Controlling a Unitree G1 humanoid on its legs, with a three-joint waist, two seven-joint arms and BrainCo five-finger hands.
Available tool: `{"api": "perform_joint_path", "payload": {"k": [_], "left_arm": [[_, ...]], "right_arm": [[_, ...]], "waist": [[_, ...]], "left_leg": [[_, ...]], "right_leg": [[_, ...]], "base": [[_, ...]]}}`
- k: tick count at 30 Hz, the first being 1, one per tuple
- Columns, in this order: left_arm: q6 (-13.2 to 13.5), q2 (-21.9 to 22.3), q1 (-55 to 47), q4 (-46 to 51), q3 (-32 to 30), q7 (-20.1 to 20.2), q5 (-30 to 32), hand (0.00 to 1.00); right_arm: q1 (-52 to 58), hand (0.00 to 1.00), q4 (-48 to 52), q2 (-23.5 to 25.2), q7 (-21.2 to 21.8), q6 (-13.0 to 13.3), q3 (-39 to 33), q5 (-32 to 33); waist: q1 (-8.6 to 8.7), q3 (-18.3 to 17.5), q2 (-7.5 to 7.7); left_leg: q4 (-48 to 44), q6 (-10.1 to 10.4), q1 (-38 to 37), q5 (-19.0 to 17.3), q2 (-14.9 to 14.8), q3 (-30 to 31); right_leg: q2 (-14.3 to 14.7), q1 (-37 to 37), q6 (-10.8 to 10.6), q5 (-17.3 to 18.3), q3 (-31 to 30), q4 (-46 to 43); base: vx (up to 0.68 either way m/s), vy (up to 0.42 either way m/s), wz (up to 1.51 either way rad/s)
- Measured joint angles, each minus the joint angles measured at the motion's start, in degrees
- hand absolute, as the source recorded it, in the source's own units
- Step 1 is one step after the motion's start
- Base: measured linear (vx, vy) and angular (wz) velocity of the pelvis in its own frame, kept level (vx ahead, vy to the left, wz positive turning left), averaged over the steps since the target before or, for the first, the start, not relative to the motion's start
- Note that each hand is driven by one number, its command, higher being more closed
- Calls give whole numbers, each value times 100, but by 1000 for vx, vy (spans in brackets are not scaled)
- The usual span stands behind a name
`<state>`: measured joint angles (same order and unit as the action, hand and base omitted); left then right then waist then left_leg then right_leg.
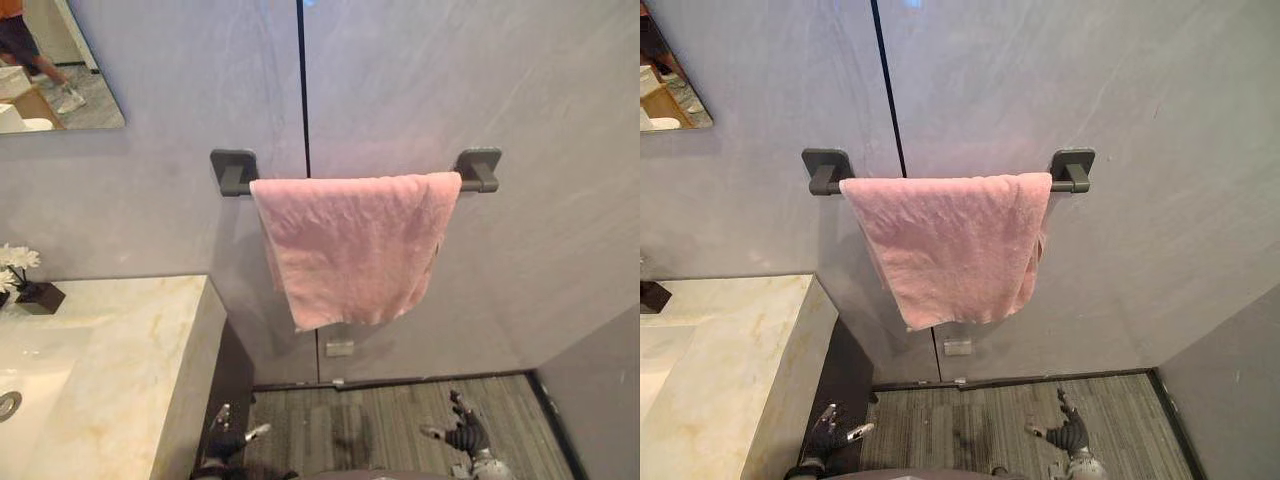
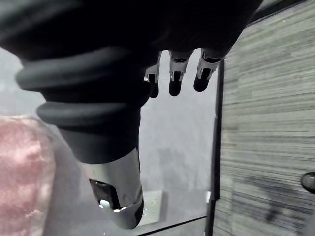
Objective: Organize washtable
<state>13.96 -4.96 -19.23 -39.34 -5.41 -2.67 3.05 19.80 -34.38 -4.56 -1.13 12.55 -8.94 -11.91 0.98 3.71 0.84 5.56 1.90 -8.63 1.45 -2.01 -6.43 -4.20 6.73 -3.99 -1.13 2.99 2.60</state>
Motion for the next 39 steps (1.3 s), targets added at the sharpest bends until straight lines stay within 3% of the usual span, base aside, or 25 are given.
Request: {"api": "perform_joint_path", "payload": {"k": [9, 11, 13, 15, 17, 19, 20, 22, 23, 24, 25, 26, 28, 30, 33, 35, 37, 38, 39], "left_arm": [[2, 27, -96, -57, -47, -15, 44, 0], [-1, 18, -3, 283, -49, -65, 38, 0], [8, 28, 69, 632, -76, -129, 37, 0], [13, 9, 208, 845, -122, -155, 31, 0], [25, -59, 303, 1066, -135, -177, 9, 0], [35, -70, 308, 1195, -147, -241, -9, 0], [34, -30, 305, 1193, -175, -281, -8, 0], [33, 99, 277, 1189, -164, -295, -7, 0], [36, 219, 262, 1191, -101, -327, -7, 0], [37, 329, 264, 1191, 10, -362, -6, 0], [36, 375, 288, 1189, 92, -362, -7, 0], [38, 409, 306, 1190, 204, -363, -5, 0], [9, 369, 322, 1178, 282, -365, -6, 0], [9, 277, 300, 1187, 372, -365, -7, 0], [11, 201, 240, 1179, 340, -361, -5, 0], [12, 193, 250, 1105, 339, -354, -5, 0], [22, 185, 402, 843, 339, -348, 1, 0], [21, 185, 557, 696, 350, -347, 10, 0], [22, 170, 599, 665, 361, -346, 44, 0]], "right_arm": [[-12, 0, -248, -109, -16, -61, 103, 1], [-143, 0, -208, -87, -50, -64, 165, 3], [-246, 0, -120, -86, -92, -84, 224, 4], [-261, 0, 102, -72, -142, -172, 319, 10], [-152, 0, 255, -8, -138, -175, 343, 17], [-156, 0, 443, -49, -140, -171, 427, 32], [-242, 0, 464, -66, -144, -168, 439, 34], [-343, 0, 462, -123, -188, -169, 448, 76], [-421, 0, 461, -172, -246, -161, 483, 109], [-514, 0, 454, -242, -273, -138, 488, 142], [-560, 0, 433, -299, -284, -125, 487, 171], [-567, 0, 377, -375, -321, -126, 486, 205], [-559, 0, 311, -348, -427, -169, 446, 227], [-475, 0, 303, -372, -493, -173, 440, 232], [-470, 0, 204, -380, -490, -169, 438, 235], [-497, 0, -20, -383, -477, -164, 425, 235], [-531, 0, -232, -359, -463, -166, 320, 240], [-549, 0, -319, -322, -439, -169, 174, 252], [-562, 0, -371, -306, -411, -169, 66, 285]], "waist": [[-85, 49, -5], [-181, 146, 88], [-217, 298, 49], [-196, 359, 4], [-214, 336, 90], [-346, 344, 234], [-406, 347, 283], [-511, 371, 267], [-523, 383, 225], [-489, 433, 60], [-462, 509, -64], [-357, 627, -150], [-292, 777, -66], [-287, 778, 60], [-184, 728, -15], [-182, 631, -88], [-118, 516, -176], [57, 449, -265], [171, 376, -335]], "left_leg": [[-89, -28, 172, -70, -10, -116], [-884, -37, 777, -420, -50, -185], [-1811, -97, 1427, -773, -200, -110], [-2386, -122, 1948, -862, -302, 143], [-2758, -97, 2332, -846, -277, 489], [-3176, -78, 2725, -827, -294, 502], [-3364, -3, 2950, -752, -320, 507], [-3148, 187, 2949, -506, -399, 519], [-2886, 252, 2987, -192, -414, 647], [-2571, 345, 3029, 149, -529, 834], [-2318, 391, 3010, 432, -620, 905], [-1739, 235, 2883, 836, -768, 763], [-1844, 117, 2813, 423, -969, -43], [-2894, 139, 2830, 225, -960, -221], [-4028, 115, 2443, -669, -1168, -178], [-4000, 163, 1924, -946, -1304, -215], [-3442, 181, 1382, -1045, -1422, -427], [-2593, 270, 1037, -942, -1374, -652], [-1780, 499, 843, -807, -1256, -803]], "right_leg": [[-10, -358, -37, 281, -95, -493], [-82, -822, -94, 426, -187, -1058], [-24, -1227, -182, 575, -292, -1546], [-22, -1682, -167, 1196, -555, -3105], [-163, -1579, -412, 1532, -839, -4097], [-330, -1158, -580, 1718, -1214, -4085], [-266, -837, -612, 2095, -1370, -3582], [-172, -607, -321, 2507, -1293, -3125], [-75, -572, -116, 2647, -1076, -2935], [136, -577, -14, 2692, -840, -2842], [295, -583, 55, 2661, -687, -2847], [423, -602, 288, 2534, -347, -2844], [389, -589, 608, 2450, 205, -2878], [208, -617, 714, 2315, 534, -2779], [187, -621, 706, 1967, 852, -2432], [185, -724, 717, 1759, 1020, -2273], [102, -815, 627, 1613, 1322, -2144], [-7, -805, 497, 1510, 1614, -2019], [1, -786, 389, 1298, 1767, -1738]], "base": [[-44, -1, -4], [-41, 8, -13], [-62, 10, 3], [-3, -37, 50], [32, -167, 85], [-59, -262, 53], [-195, -316, 47], [-236, -325, 46], [-313, -347, 67], [-447, -415, 88], [-411, -316, 115], [-442, -264, 98], [-410, -241, 119], [-317, -174, 102], [-242, -44, 60], [-186, 90, 51], [-132, 143, 94], [-116, 217, 133], [-114, 245, 121]]}}
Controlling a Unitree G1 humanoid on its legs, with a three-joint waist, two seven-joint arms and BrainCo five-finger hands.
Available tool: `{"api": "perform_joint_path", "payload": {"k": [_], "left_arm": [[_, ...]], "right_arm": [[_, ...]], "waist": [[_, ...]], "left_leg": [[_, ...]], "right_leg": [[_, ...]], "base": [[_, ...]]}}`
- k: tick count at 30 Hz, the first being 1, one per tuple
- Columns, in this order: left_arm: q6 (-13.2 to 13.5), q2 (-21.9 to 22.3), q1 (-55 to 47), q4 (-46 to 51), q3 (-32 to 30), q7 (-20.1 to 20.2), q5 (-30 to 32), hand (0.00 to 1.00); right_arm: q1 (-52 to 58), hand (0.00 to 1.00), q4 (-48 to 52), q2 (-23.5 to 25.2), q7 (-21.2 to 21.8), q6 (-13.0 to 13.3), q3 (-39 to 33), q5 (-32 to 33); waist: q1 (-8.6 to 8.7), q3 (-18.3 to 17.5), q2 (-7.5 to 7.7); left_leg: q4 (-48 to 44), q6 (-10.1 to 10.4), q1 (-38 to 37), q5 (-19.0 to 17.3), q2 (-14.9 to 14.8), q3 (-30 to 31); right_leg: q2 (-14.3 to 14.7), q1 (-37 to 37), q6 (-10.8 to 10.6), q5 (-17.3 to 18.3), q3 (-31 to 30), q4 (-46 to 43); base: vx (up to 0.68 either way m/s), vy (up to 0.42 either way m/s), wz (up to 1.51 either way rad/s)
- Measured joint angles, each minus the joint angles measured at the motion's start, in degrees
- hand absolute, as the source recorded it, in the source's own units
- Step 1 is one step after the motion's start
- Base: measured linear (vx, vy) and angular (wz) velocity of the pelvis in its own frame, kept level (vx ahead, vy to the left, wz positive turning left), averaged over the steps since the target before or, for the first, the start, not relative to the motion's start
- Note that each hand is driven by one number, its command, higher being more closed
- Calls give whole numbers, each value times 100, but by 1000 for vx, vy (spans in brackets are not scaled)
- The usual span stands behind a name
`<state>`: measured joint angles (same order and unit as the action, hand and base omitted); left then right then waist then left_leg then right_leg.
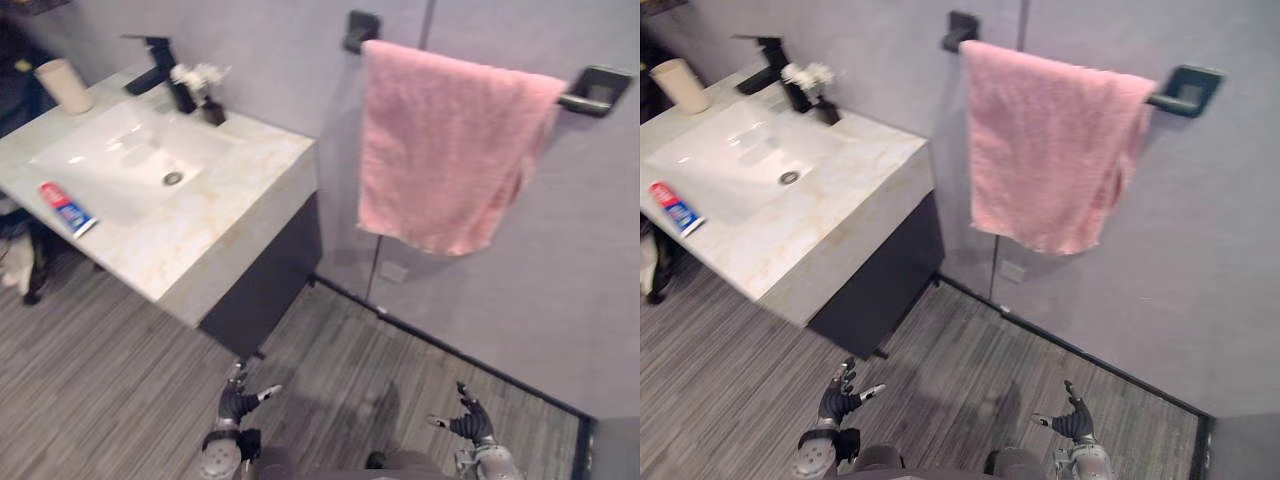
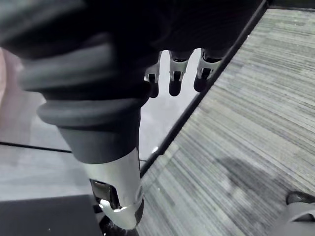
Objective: Organize washtable
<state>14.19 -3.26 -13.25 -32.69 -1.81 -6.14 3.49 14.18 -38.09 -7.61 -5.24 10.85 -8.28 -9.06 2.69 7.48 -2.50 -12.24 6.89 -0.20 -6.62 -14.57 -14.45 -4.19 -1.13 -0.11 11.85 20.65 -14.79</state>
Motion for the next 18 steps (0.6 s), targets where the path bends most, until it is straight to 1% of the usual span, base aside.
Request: {"api": "perform_joint_path", "payload": {"k": [1, 2, 3, 4, 7, 10, 11, 13, 14, 15, 16, 17, 18], "left_arm": [[0, -36, 12, -9, 1, 0, 4, 0], [0, -153, 48, -103, 0, -2, 19, 0], [-14, -266, 43, -208, 1, -1, 79, 0], [-21, -406, -37, -314, 1, -1, 180, 0], [-20, -499, -130, -412, -63, -3, 195, 0], [-19, -501, -138, -563, -121, -19, 195, 0], [-19, -501, -138, -589, -124, -20, 194, 0], [-19, -481, -133, -636, -159, -21, 193, 0], [-17, -479, -124, -621, -165, -21, 191, 0], [-8, -480, -109, -606, -181, -28, 182, 0], [-22, -466, -83, -608, -287, -37, 172, 0], [-21, -456, -39, -610, -354, -50, 164, 0], [-23, -451, -26, -616, -375, -57, 157, 0]], "right_arm": [[-12, 0, -6, 15, 0, 2, -19, 3], [-90, 0, -86, 39, 5, 12, -20, 3], [-150, 0, -179, 83, 11, 8, -20, 4], [-142, 0, -201, 144, 14, 11, -19, 4], [-141, 0, -236, 194, 32, 9, -14, 0], [-231, 0, -372, 215, 42, -9, 38, 0], [-233, 0, -371, 222, 44, -9, 45, -1], [-263, 0, -367, 248, 45, -9, 170, 2], [-264, 0, -368, 256, 44, -10, 171, 3], [-286, 0, -367, 261, 38, -10, 169, 5], [-316, 0, -367, 271, 31, -12, 164, 7], [-337, 0, -364, 273, 30, -8, 164, 9], [-367, 0, -366, 276, 28, -5, 165, 18]], "waist": [[2, -37, -4], [-70, -50, 9], [-63, -78, 66], [-57, -122, 116], [-51, -185, 148], [-63, -180, 150], [-72, -176, 156], [-117, -114, 207], [-127, -115, 199], [-169, -100, 175], [-195, -62, 212], [-173, -36, 271], [-157, 11, 304]], "left_leg": [[286, 112, -64, 73, 57, -1], [601, 167, -159, 153, 133, 18], [628, 109, -175, 203, 206, 22], [637, 71, -260, 229, 330, 19], [829, -69, -297, 334, 521, 44], [1246, -216, -215, 701, 794, 341], [1262, -222, -196, 725, 809, 363], [1206, -298, 129, 858, 934, 758], [1171, -337, 260, 902, 965, 869], [1141, -475, 509, 960, 1041, 964], [1179, -994, 693, 713, 1043, 409], [1219, -1096, 675, 643, 1031, -6], [1224, -1073, 672, 658, 981, -334]], "right_leg": [[16, 9, -31, -105, 6, 152], [30, 89, -93, -334, 33, 438], [-4, 194, -128, -473, 44, 629], [-47, 387, -216, -640, 42, 872], [-169, 493, -312, -805, 70, 1063], [-328, 414, -377, -943, 305, 1123], [-341, 401, -382, -943, 330, 1117], [-459, 366, -460, -875, 811, 1082], [-500, 357, -475, -861, 987, 1059], [-595, 353, -499, -830, 1381, 995], [-738, 413, -555, -806, 1900, 1036], [-828, 463, -598, -832, 2105, 1089], [-913, 523, -618, -845, 2280, 1095]], "base": [[-109, 274, 59], [-105, 248, 17], [-116, 239, 12], [-92, 163, 10], [-143, 134, 13], [-165, 88, 40], [-147, 58, 53], [-128, 32, 87], [-166, 47, 141], [-137, 72, 195], [-107, 88, 215], [-16, 90, 184], [53, 156, 157]]}}
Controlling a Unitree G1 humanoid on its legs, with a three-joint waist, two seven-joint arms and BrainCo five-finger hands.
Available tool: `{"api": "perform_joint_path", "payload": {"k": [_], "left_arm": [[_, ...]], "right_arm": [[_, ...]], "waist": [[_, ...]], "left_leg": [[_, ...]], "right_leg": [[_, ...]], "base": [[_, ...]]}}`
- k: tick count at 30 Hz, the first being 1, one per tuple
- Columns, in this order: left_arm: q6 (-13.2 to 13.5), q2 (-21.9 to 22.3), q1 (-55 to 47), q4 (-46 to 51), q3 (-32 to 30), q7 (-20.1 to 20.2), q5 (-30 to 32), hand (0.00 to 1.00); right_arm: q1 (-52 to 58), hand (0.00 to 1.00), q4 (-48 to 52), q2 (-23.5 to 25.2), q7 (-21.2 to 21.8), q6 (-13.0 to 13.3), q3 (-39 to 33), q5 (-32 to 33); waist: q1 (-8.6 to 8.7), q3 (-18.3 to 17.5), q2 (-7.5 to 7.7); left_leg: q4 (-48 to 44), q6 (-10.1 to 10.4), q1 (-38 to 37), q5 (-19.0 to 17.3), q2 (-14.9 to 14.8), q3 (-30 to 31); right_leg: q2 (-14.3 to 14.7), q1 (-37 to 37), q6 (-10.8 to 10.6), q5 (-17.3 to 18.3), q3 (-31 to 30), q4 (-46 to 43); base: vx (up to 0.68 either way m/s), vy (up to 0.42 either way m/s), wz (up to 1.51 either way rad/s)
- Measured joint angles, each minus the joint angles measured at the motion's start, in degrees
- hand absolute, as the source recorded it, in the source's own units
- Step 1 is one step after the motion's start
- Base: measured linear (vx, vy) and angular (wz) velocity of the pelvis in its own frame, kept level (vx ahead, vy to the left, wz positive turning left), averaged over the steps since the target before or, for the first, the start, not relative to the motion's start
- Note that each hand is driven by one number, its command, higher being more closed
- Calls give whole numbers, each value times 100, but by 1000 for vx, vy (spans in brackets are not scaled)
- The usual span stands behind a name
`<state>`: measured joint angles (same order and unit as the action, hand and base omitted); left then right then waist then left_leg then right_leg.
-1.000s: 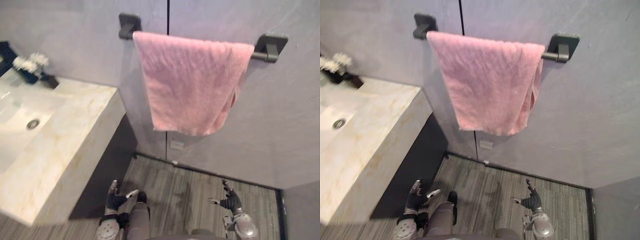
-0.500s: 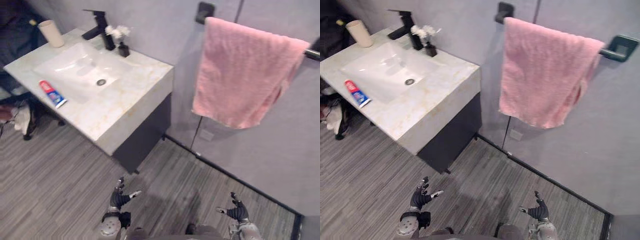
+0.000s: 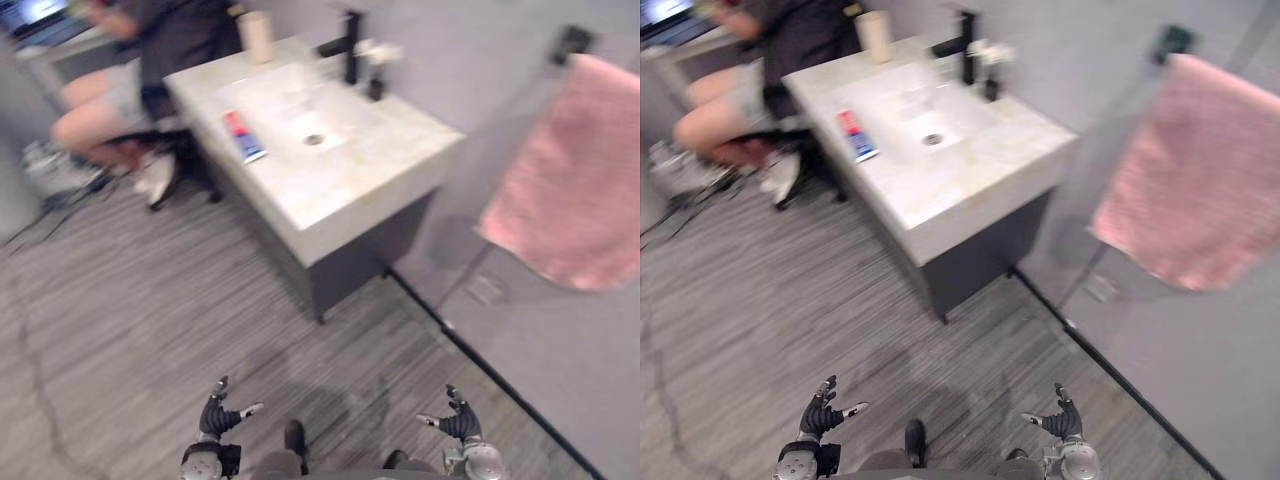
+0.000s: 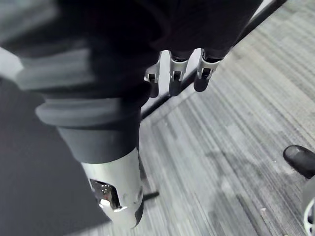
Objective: Organize washtable
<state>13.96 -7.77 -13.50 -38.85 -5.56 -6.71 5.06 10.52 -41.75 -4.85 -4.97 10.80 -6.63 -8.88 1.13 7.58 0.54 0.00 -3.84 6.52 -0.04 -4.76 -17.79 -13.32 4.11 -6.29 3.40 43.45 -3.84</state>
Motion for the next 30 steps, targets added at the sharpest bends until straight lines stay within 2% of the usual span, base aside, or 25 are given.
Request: {"api": "perform_joint_path", "payload": {"k": [1, 2, 3, 4, 6, 7, 9, 10, 11, 12, 13, 14, 15, 17, 18, 19, 21, 22, 23, 25, 26, 27, 28, 29, 30], "left_arm": [[-2, 18, 0, -19, -58, 5, -23, 0], [-3, 39, -54, -57, -150, 5, -43, 0], [-6, 20, -144, -173, -320, -2, -47, 0], [-9, 9, -182, -209, -406, -10, -52, 0], [-33, -65, -277, -272, -542, -102, -67, 0], [-34, -63, -278, -283, -545, -102, -70, 0], [-42, -38, -292, -293, -548, -96, -88, 0], [-42, -33, -293, -291, -552, -94, -87, 0], [-51, -15, -337, -222, -616, -92, -87, 0], [-54, -19, -363, -160, -628, -92, -87, 0], [-53, -31, -367, -115, -622, -93, -85, 0], [-54, -112, -274, -98, -620, -94, -86, 0], [-57, -173, -202, -98, -617, -97, -87, 0], [-84, -188, -131, -99, -572, -97, -86, 0], [-91, -196, -100, -98, -538, -98, -86, 0], [-90, -202, 2, -102, -446, -95, -84, 0], [-90, -196, 154, -137, -276, -93, -83, 0], [-81, -193, 284, -143, -97, -83, -36, 0], [-79, -191, 320, -147, -61, -82, -33, 0], [-74, -188, 327, -148, -9, -79, -26, 0], [-75, -161, 282, -152, -11, -79, -11, 0], [-79, -138, 257, -179, -15, -79, 8, 0], [-87, -86, 251, -168, -35, -77, 9, 0], [-92, 62, 135, -167, -130, -71, 9, 0], [-112, 198, 24, -161, -187, -76, 9, 0]], "right_arm": [[-38, 0, -9, -32, -5, -2, 0, 48], [-94, 0, -14, -73, -20, -4, -2, 62], [-209, 0, -18, -94, -27, -7, 15, 150], [-258, 0, -4, -67, -30, 1, 59, 163], [-508, 0, -5, 96, -32, 3, 150, 163], [-550, 0, -4, 99, -31, 3, 197, 164], [-776, 0, -7, 97, -12, -2, 368, 162], [-814, 0, -6, 92, -11, -5, 387, 161], [-929, 0, 5, 80, -9, -15, 472, 160], [-920, 0, 51, 71, -9, -14, 520, 159], [-867, 0, 61, 47, -6, -11, 579, 159], [-846, 0, 58, 54, 18, -8, 685, 159], [-870, 0, 59, 71, 25, -9, 790, 158], [-787, 0, 91, 98, 23, -4, 944, 159], [-751, 0, 171, 97, 30, -5, 970, 157], [-652, 0, 321, 93, 39, 20, 1006, 158], [-552, 0, 335, 51, 90, 14, 1006, 159], [-431, 0, 405, 2, 146, 12, 1006, 159], [-378, 0, 449, -1, 149, 11, 1003, 160], [-275, 0, 501, -3, 156, 9, 1025, 158], [-203, 0, 505, -21, 163, 4, 1070, 158], [-151, 0, 533, -6, 172, -3, 1088, 157], [-178, 0, 592, -9, 174, -7, 1093, 157], [-176, 0, 833, -5, 169, -6, 1119, 157], [-180, 0, 1014, 11, 138, 2, 1164, 157]], "waist": [[5, 76, -121], [-6, 108, -149], [-55, 136, -96], [-67, 145, -53], [-192, 196, 170], [-224, 198, 201], [-343, 239, 214], [-360, 249, 203], [-378, 264, 210], [-341, 265, 205], [-284, 279, 165], [-204, 332, 112], [-210, 355, 167], [-152, 430, 166], [-133, 481, 111], [-40, 514, 91], [85, 543, 92], [129, 519, 157], [141, 501, 189], [191, 438, 245], [295, 309, 259], [306, 259, 220], [286, 282, 126], [262, 306, -53], [175, 326, -160]], "left_leg": [[4, 194, -21, 138, -170, -682], [1, 423, -38, 343, -223, -895], [-34, 380, -49, 568, -102, -770], [-55, 341, -46, 539, -37, -672], [-351, 212, 141, 276, 171, -495], [-495, 185, 223, 185, 197, -467], [-1320, 106, 610, -412, 271, -316], [-1455, 95, 665, -538, 282, -274], [-1651, 21, 689, -787, 359, -205], [-1698, -42, 646, -902, 456, -78], [-1693, -73, 582, -985, 486, 123], [-1685, -142, 495, -1062, 484, 423], [-1602, -183, 318, -1088, 499, 591], [-1442, -221, -87, -1168, 526, 806], [-1395, -215, -229, -1225, 525, 904], [-1378, -197, -456, -1334, 505, 1099], [-1292, -96, -816, -1390, 492, 1376], [-1063, 88, -1171, -1468, 540, 1615], [-1001, 172, -1302, -1519, 549, 1644], [-903, 435, -1595, -1705, 512, 1747], [-1008, 633, -1722, -1850, 367, 1880], [-1597, 874, -1576, -1884, 253, 1823], [-2132, 966, -1407, -1873, 96, 1710], [-3572, 1199, -913, -1569, -216, 1446], [-4822, 1244, -486, -1392, -556, 1279]], "right_leg": [[-61, 153, -28, 1, 356, -71], [-70, 250, -76, 24, 515, -182], [-187, 380, -140, 24, 522, -241], [-226, 398, -149, 19, 507, -239], [-452, 490, -226, 87, 493, -239], [-489, 479, -226, 86, 486, -248], [-696, 467, -264, 68, 318, -432], [-743, 470, -259, 71, 259, -540], [-953, 391, -123, 115, -116, -1035], [-1137, 166, 246, 126, -675, -1680], [-1152, -140, 428, 108, -1437, -2321], [-802, -528, 257, 616, -2408, -3032], [-488, -904, 273, 1080, -2808, -3544], [-72, -1327, 445, 1455, -2848, -3686], [84, -1466, 462, 1497, -2891, -3615], [424, -1772, 458, 1497, -2944, -3357], [698, -2183, 309, 1281, -2955, -2501], [772, -2421, 299, 642, -2987, -1352], [766, -2507, 315, 460, -3042, -1121], [730, -2681, 531, 131, -3147, -1122], [728, -2683, 716, -240, -3088, -1466], [829, -2680, 955, -400, -3036, -1778], [939, -2594, 1026, -273, -2994, -1841], [1191, -2305, 1162, -90, -3019, -1752], [1463, -1898, 1273, 14, -3185, -1579]], "base": [[87, 195, 152], [118, 204, 158], [107, 141, 99], [109, 142, 83], [107, 139, 63], [108, 127, 43], [148, 192, 32], [142, 182, 30], [147, 171, 40], [218, 219, 63], [299, 184, 99], [337, 121, 106], [308, 59, 89], [312, 68, 52], [381, 39, 72], [413, -6, 97], [488, -54, 112], [482, -91, 93], [626, -149, 88], [532, -183, 75], [620, -263, 97], [617, -285, 68], [626, -280, 1], [760, -272, -68], [758, -232, -89]]}}
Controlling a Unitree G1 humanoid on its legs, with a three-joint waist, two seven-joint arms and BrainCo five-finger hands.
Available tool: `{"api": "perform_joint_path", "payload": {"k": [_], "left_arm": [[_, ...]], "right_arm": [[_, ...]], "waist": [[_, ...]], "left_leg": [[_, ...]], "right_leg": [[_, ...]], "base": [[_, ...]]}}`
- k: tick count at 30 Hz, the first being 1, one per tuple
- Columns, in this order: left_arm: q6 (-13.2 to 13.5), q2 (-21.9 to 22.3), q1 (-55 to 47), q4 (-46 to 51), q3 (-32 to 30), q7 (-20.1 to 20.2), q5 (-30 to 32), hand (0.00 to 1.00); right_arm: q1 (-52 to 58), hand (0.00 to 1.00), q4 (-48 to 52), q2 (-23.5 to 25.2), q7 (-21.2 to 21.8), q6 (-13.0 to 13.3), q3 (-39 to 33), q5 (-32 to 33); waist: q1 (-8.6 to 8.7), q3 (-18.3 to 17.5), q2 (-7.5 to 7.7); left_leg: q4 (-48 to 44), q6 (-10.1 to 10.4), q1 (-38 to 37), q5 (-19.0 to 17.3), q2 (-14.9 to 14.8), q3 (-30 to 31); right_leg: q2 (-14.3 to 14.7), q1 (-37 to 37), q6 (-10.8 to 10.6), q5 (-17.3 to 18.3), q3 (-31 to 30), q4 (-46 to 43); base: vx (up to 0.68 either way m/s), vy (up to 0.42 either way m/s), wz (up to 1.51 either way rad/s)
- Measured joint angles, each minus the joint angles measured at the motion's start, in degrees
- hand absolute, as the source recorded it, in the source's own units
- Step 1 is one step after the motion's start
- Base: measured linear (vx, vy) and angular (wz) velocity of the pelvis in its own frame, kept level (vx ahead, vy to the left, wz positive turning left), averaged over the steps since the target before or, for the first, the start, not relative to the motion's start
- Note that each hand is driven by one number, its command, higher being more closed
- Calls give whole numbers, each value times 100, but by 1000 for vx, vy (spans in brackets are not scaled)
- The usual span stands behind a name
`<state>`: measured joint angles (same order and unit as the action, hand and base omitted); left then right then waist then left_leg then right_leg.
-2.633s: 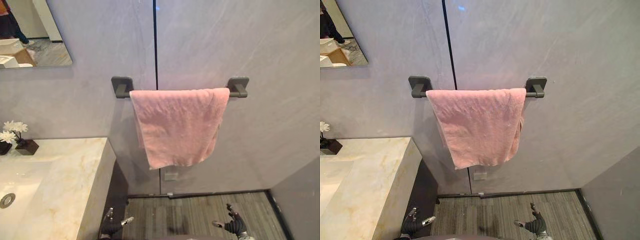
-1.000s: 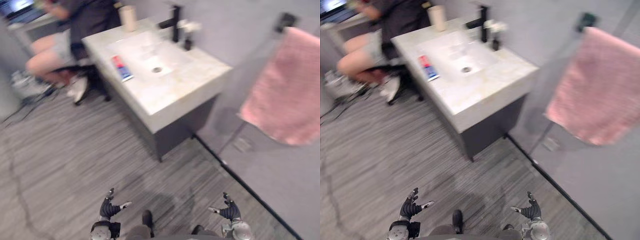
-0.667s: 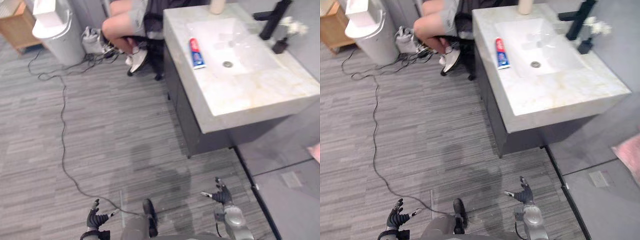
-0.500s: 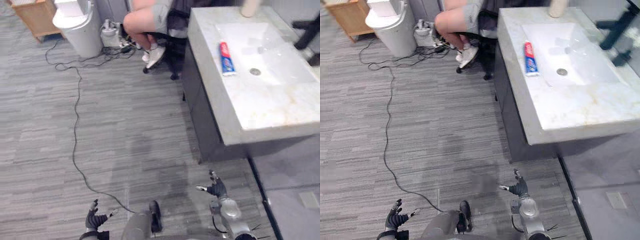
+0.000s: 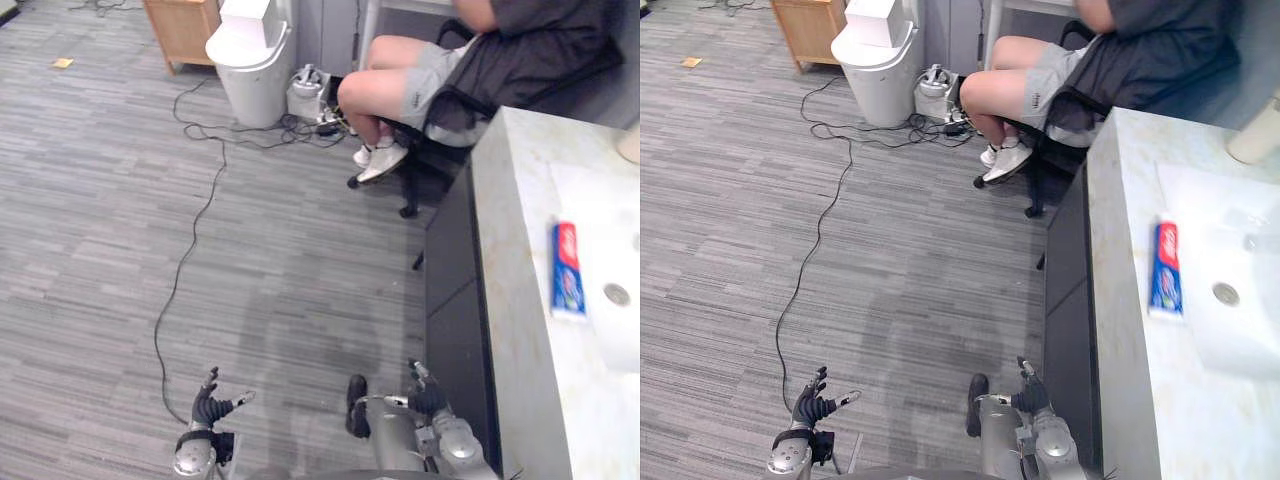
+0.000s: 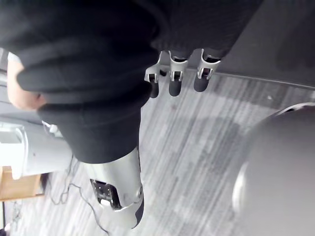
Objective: Organize washtable
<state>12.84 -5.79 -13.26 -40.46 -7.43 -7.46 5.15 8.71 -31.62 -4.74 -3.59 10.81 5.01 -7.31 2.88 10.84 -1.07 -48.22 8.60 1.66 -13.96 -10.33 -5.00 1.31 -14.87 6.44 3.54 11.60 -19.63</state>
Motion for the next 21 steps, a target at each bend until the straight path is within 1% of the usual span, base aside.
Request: {"api": "perform_joint_path", "payload": {"k": [1, 2, 4, 5, 6, 7, 8, 9, 10, 11, 12, 13, 14, 15, 16, 17, 18, 19, 21], "left_arm": [[-8, 32, -31, 2, 7, 2, 0, 0], [-12, 87, -30, 29, 18, 2, 0, 0], [6, 152, -20, 234, 31, 4, 0, 0], [20, 168, -20, 357, 31, 4, 0, 0], [32, 178, -16, 421, 33, 7, 0, 0], [32, 180, 1, 441, 49, 8, 0, 0], [32, 183, 11, 447, 78, 8, -5, 0], [32, 200, 15, 450, 112, 5, -7, 0], [32, 239, -15, 470, 159, -5, -13, 0], [32, 259, -74, 520, 193, -14, -15, 0], [32, 302, -185, 607, 278, -18, -40, 0], [37, 354, -300, 679, 341, -7, -45, 0], [33, 363, -323, 677, 337, -7, -46, 0], [22, 334, -298, 676, 323, -10, -47, 0], [24, 193, -249, 676, 323, -14, -45, 0], [21, 134, -202, 674, 318, -14, -45, 0], [6, 37, -131, 655, 313, -14, -45, 0], [7, 4, -78, 622, 274, -9, -45, 0], [12, -76, 3, 603, 139, -9, -46, 0]], "right_arm": [[-1, 0, 41, 30, -2, -1, 1, 1], [0, 0, 78, 98, -13, -1, -8, 2], [3, 0, 164, 186, -19, 1, -70, 3], [4, 0, 206, 195, -28, 3, -88, 3], [22, 0, 231, 189, -49, 2, -128, 2], [35, 0, 244, 197, -71, -8, -207, 2], [95, 0, 249, 188, -107, -10, -236, 1], [163, 0, 283, 169, -131, -10, -240, 1], [223, 0, 312, 135, -133, -11, -243, 0], [237, 0, 338, 101, -132, -12, -243, -1], [308, 0, 402, 83, -128, -9, -244, -4], [421, 0, 398, 79, -126, -22, -314, -7], [474, 0, 400, 117, -126, -22, -352, -7], [555, 0, 396, 241, -117, -22, -327, -9], [575, 0, 369, 383, -117, -26, -329, -7], [575, 0, 357, 421, -112, -28, -329, -5], [502, 0, 252, 444, -106, -16, -331, -4], [374, 0, 69, 410, -100, -5, -349, -4], [94, 0, -305, 358, -60, -6, -375, -3]], "waist": [[-48, 4, -7], [-71, 14, 31], [-85, 16, 132], [-132, 5, 152], [-163, 16, 162], [-213, 17, 161], [-250, 12, 190], [-332, 17, 210], [-404, 0, 220], [-408, -15, 209], [-416, -107, 155], [-400, -295, 106], [-377, -360, 193], [-384, -500, 443], [-361, -607, 617], [-356, -595, 680], [-369, -591, 727], [-370, -576, 676], [-341, -573, 527]], "left_leg": [[-391, -65, 114, -43, -104, -85], [-780, -172, 340, -106, -227, -220], [-651, -371, 655, -221, -277, -495], [-343, -453, 895, -269, -257, -583], [-21, -477, 1126, -281, -176, -529], [482, -476, 1323, -279, -27, -285], [1088, -431, 1447, -254, 197, 65], [1810, -282, 1521, -156, 412, 496], [2453, -99, 1540, -13, 562, 865], [2680, -19, 1568, 37, 570, 973], [2834, 36, 1567, 77, 495, 951], [2663, -131, 1502, 541, 405, 764], [2536, -297, 1462, 736, 417, 601], [2410, -441, 1362, 546, 444, 202], [2454, -576, 1181, 435, 425, -239], [2532, -620, 1014, 408, 403, -404], [2755, -640, 623, 396, 375, -711], [2944, -640, 297, 397, 306, -942], [3341, -642, -277, 398, 188, -1533]], "right_leg": [[90, 208, 56, 42, -96, 81], [175, 667, 119, 92, -256, 310], [182, 1252, 146, 166, -578, 692], [178, 1489, 115, 259, -839, 855], [200, 1632, 104, 334, -1022, 938], [183, 1776, 79, 420, -1199, 985], [139, 1871, 26, 521, -1401, 979], [99, 1975, -37, 659, -1650, 957], [74, 1973, -159, 895, -1970, 817], [76, 1980, -230, 1056, -2151, 693], [104, 1971, -319, 1314, -2444, 489], [104, 1958, -464, 1630, -2778, 193], [55, 1950, -557, 1722, -2803, 65], [-141, 1785, -633, 1741, -2752, -231], [-329, 1508, -981, 1639, -2542, -634], [-427, 1418, -1159, 1597, -2345, -787], [-621, 1274, -1232, 1592, -1743, -999], [-740, 1222, -1232, 1645, -1155, -1041], [-859, 983, -1175, 1639, 232, -1012]], "base": [[730, -181, -97], [454, -107, -69], [523, -111, -73], [484, -57, -91], [458, 23, -100], [435, 94, -88], [525, 157, -104], [487, 218, -131], [399, 215, -135], [414, 276, -144], [505, 350, -157], [533, 388, -156], [545, 411, -160], [490, 366, -154], [464, 337, -151], [396, 289, -158], [325, 256, -145], [316, 279, -174], [214, 222, -156]]}}
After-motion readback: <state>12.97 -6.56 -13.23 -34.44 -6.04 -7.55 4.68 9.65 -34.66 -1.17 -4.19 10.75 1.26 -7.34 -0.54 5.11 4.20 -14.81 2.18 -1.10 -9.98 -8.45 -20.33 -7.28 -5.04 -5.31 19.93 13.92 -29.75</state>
